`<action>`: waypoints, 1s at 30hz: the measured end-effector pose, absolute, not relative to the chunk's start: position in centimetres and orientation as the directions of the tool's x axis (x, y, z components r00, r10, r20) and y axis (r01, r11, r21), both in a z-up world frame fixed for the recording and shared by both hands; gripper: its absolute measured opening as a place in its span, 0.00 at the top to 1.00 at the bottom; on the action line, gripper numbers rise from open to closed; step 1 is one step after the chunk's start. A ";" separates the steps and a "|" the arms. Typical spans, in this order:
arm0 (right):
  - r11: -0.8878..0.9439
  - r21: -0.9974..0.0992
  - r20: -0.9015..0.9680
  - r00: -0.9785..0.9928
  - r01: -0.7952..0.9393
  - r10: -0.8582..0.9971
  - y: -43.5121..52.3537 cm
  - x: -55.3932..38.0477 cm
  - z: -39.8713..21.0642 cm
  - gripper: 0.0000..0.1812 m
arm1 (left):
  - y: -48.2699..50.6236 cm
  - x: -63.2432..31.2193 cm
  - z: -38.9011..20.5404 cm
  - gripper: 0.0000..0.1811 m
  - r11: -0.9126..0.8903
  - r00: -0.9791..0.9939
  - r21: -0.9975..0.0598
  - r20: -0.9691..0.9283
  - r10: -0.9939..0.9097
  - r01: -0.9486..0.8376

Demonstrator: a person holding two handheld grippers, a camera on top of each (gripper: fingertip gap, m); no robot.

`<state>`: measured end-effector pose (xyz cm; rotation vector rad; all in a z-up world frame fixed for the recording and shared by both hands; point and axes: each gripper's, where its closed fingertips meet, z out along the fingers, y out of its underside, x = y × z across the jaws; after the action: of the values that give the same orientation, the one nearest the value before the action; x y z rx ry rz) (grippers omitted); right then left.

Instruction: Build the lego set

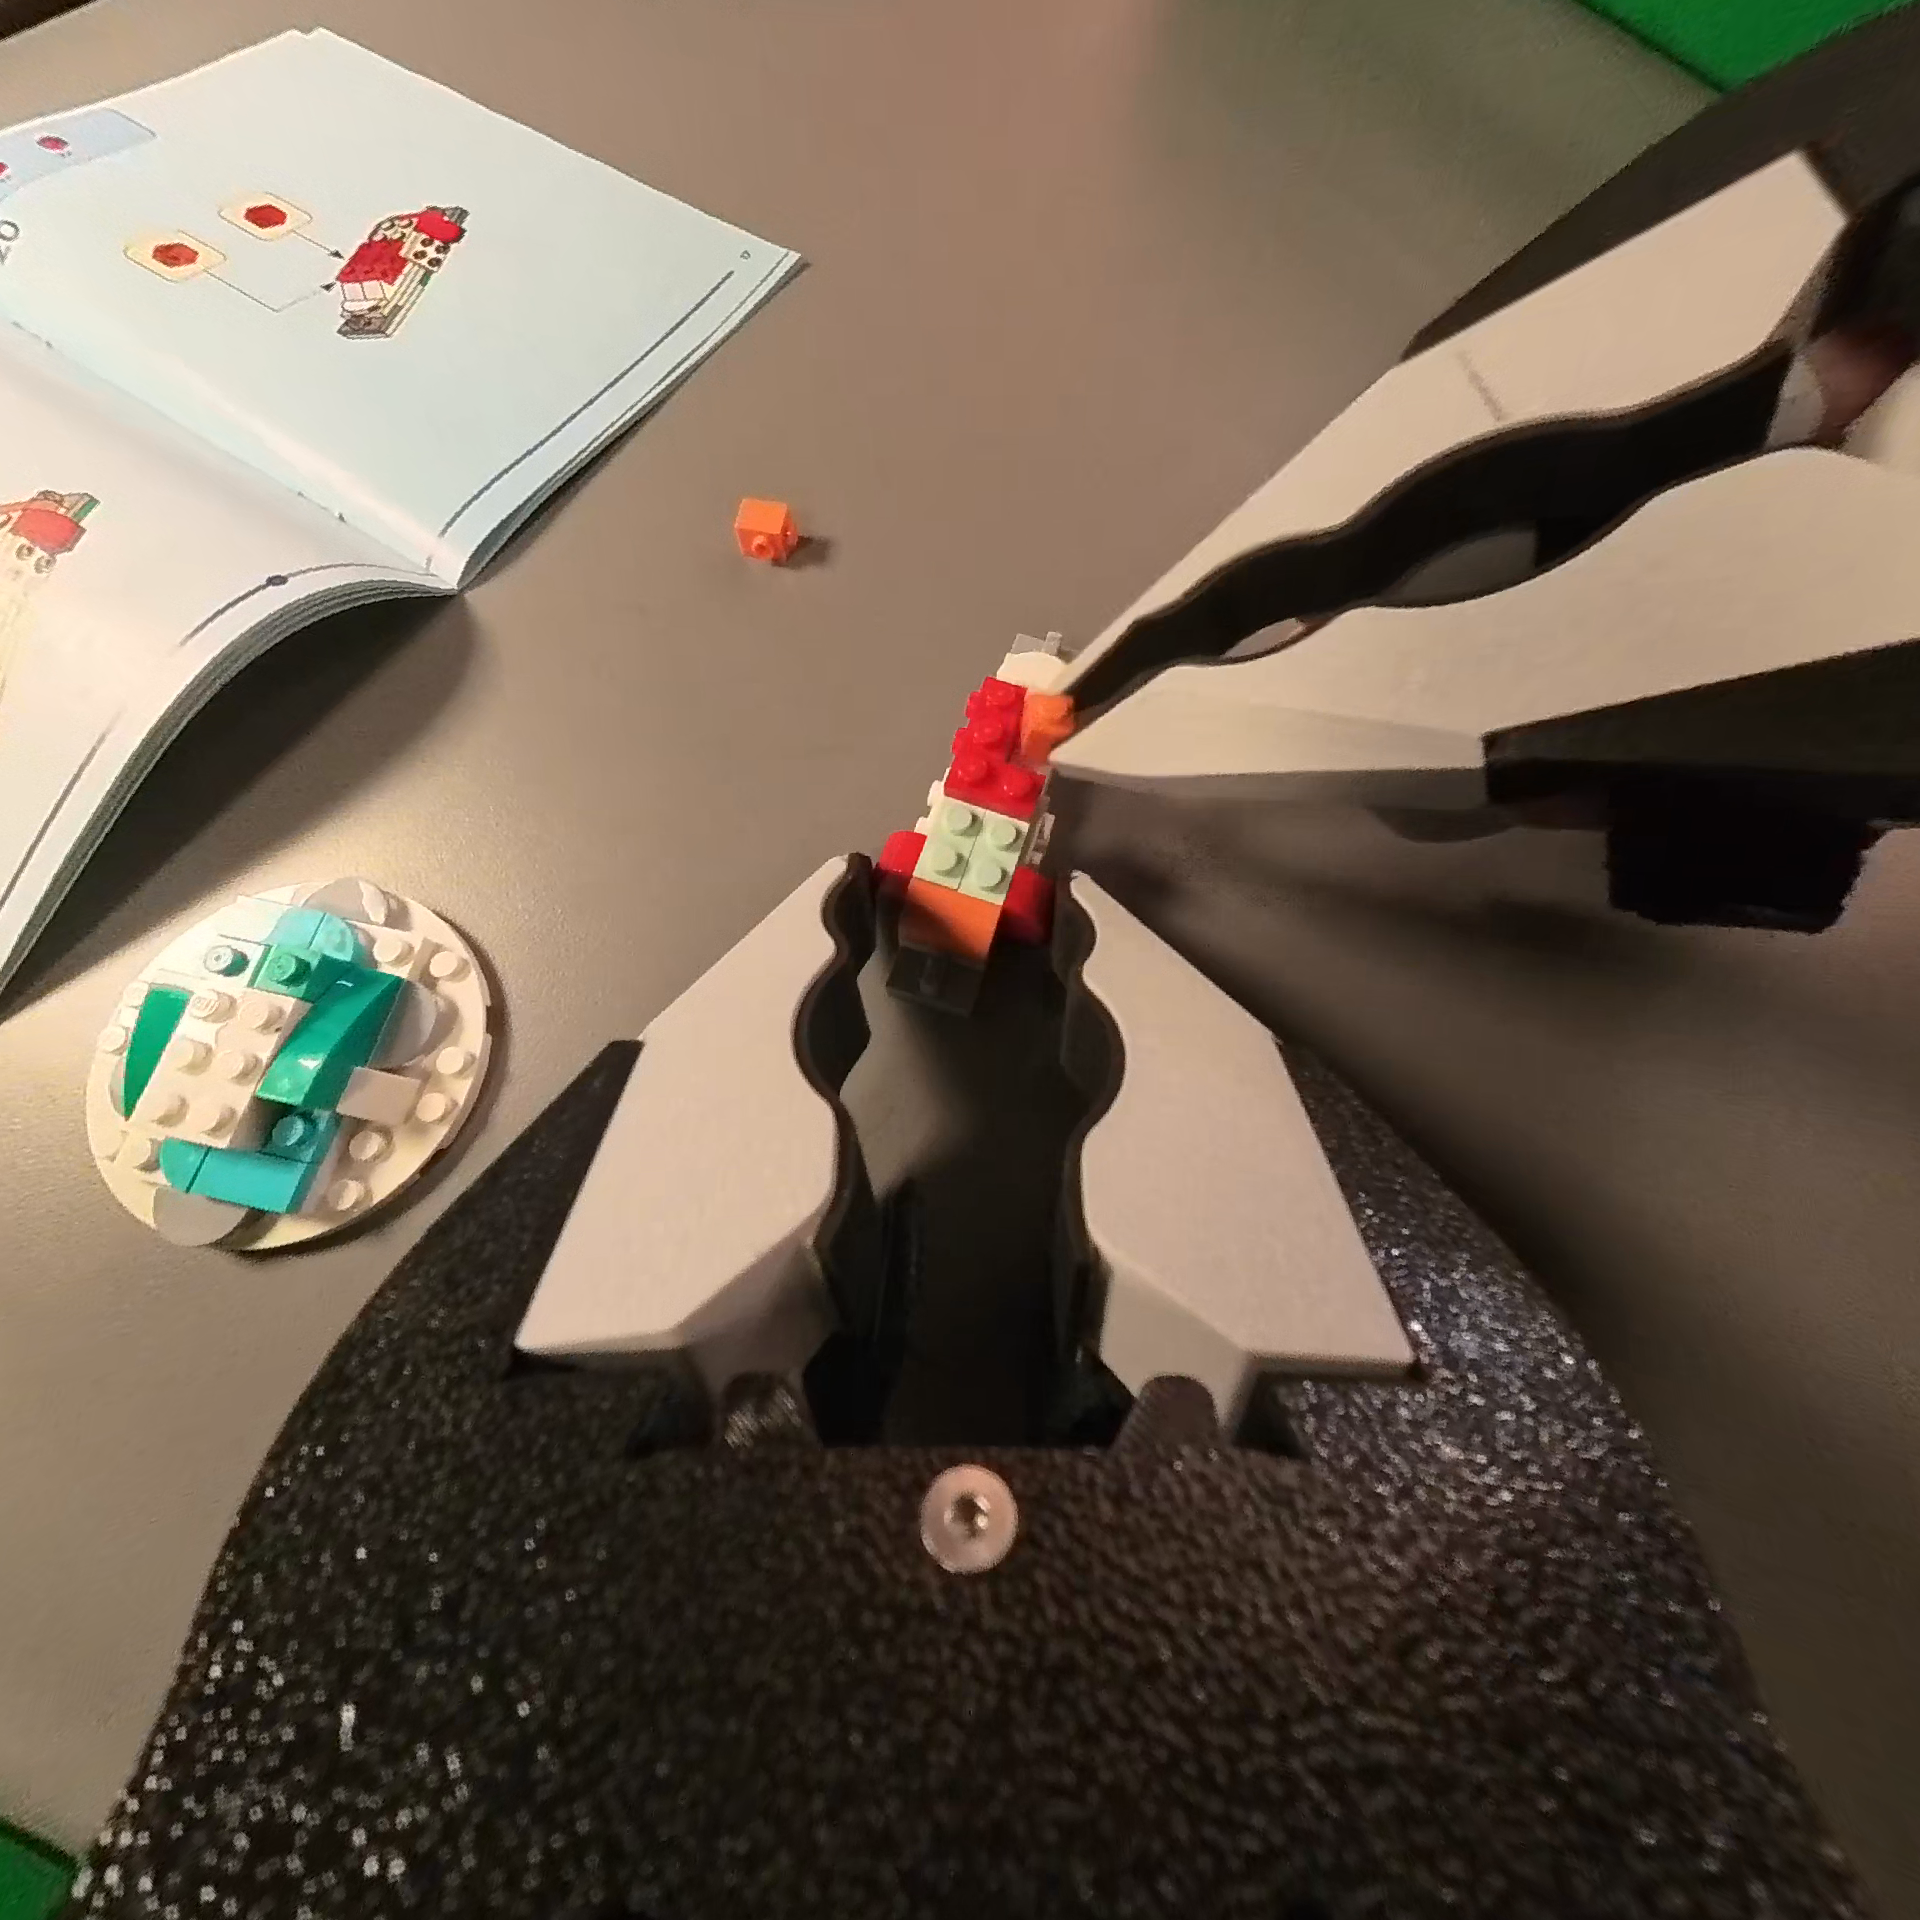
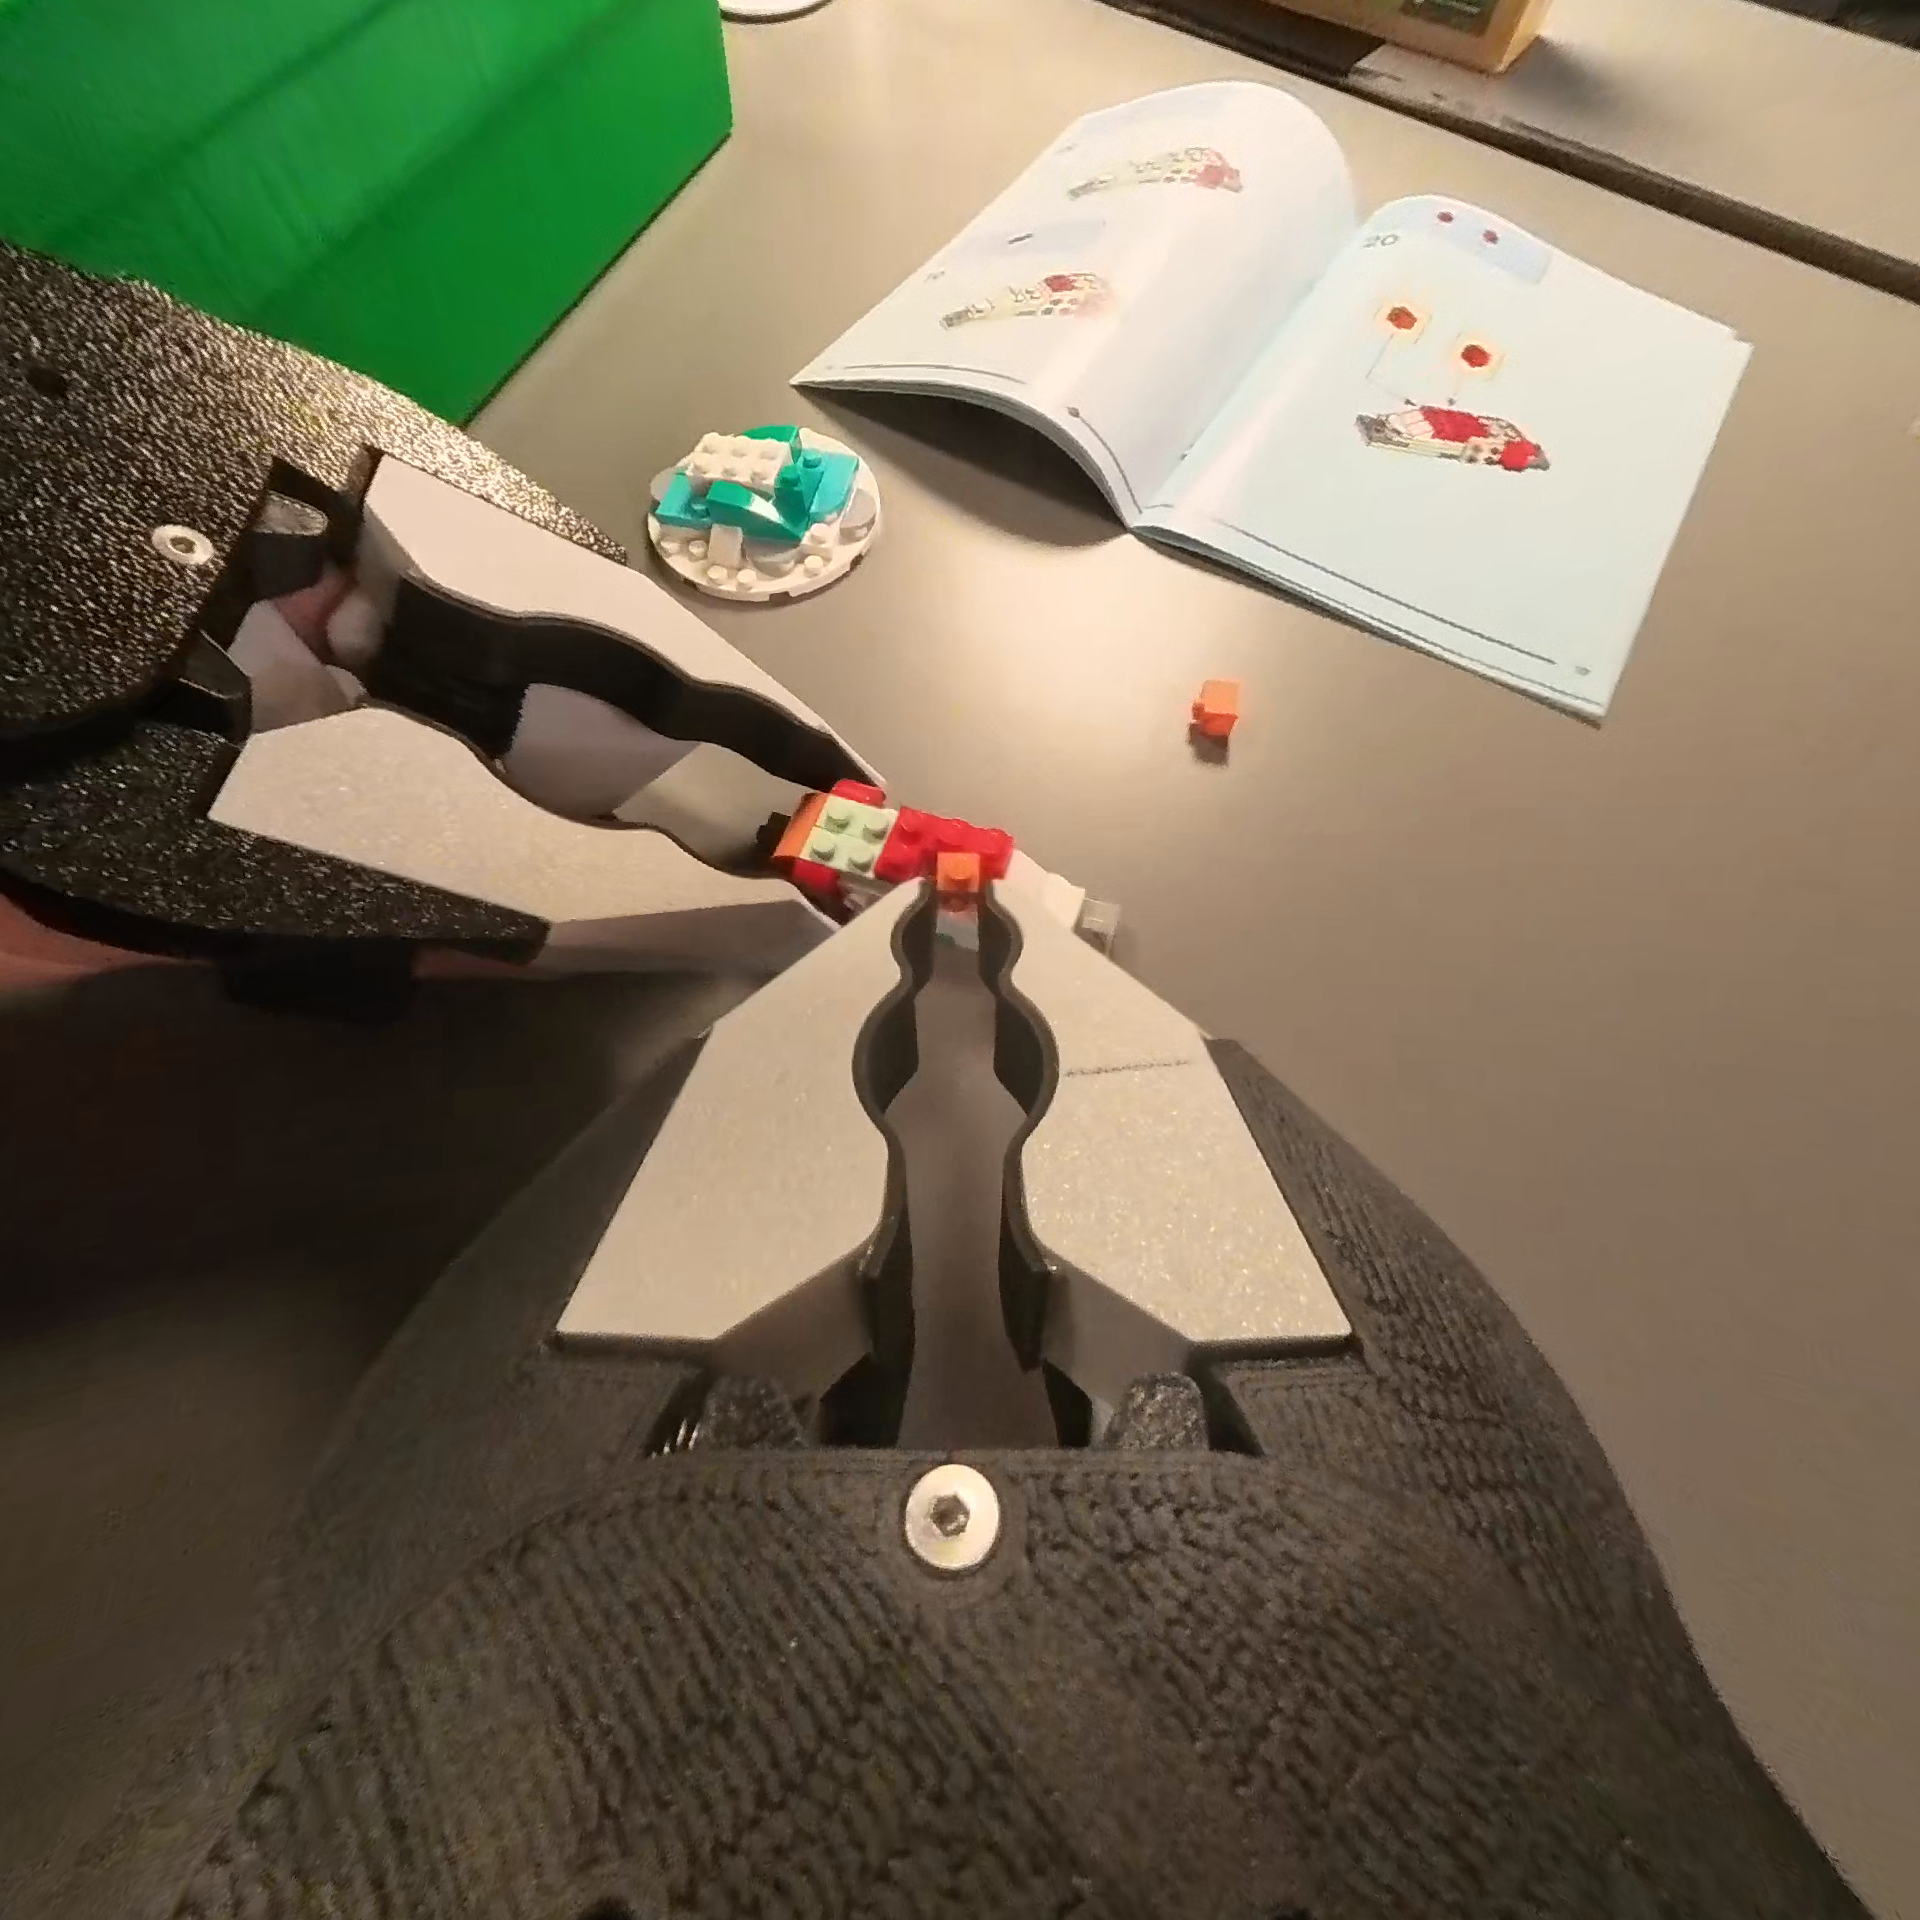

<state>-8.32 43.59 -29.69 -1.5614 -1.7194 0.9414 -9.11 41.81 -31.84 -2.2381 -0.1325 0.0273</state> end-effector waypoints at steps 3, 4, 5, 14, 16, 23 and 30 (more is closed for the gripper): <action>0.029 -0.833 -0.028 -0.095 0.553 0.995 43.5 -8.4 -29.9 0.97 | 41.8 -9.1 -31.8 0.82 -0.616 0.994 -0.783 0.026 0.105 0.086; 0.023 -0.834 -0.033 -0.091 0.551 0.995 43.5 -8.4 -29.8 0.97 | 41.8 -9.1 -31.8 0.82 -0.616 0.994 -0.783 0.026 0.105 0.086; 0.019 -0.835 -0.035 -0.088 0.550 0.995 43.5 -8.4 -29.8 0.97 | 41.8 -9.1 -31.8 0.82 -0.616 0.994 -0.783 0.026 0.105 0.086; -0.039 -0.844 -0.111 -0.104 0.535 0.988 43.0 -8.4 -29.6 0.89 | 41.9 -9.1 -31.8 0.82 -0.617 0.995 -0.783 0.027 0.101 0.084; -0.056 -0.838 -0.136 -0.109 0.543 0.985 42.8 -8.4 -29.8 0.90 | 41.9 -9.1 -31.8 0.82 -0.617 0.995 -0.783 0.027 0.100 0.083; 0.003 -0.852 -0.085 -0.144 0.523 0.986 43.0 -8.3 -29.4 0.90 | 42.0 -9.1 -31.8 0.82 -0.617 0.995 -0.783 0.027 0.096 0.081; 0.228 -0.801 -0.034 -0.422 0.554 0.906 42.4 -5.0 -30.2 0.90 | 42.0 -9.1 -31.8 0.82 -0.617 0.995 -0.783 0.026 0.094 0.079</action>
<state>-4.99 42.41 -30.22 -1.3408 -2.0646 1.0623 -9.14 41.99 -31.82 -2.2379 -0.1197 0.0214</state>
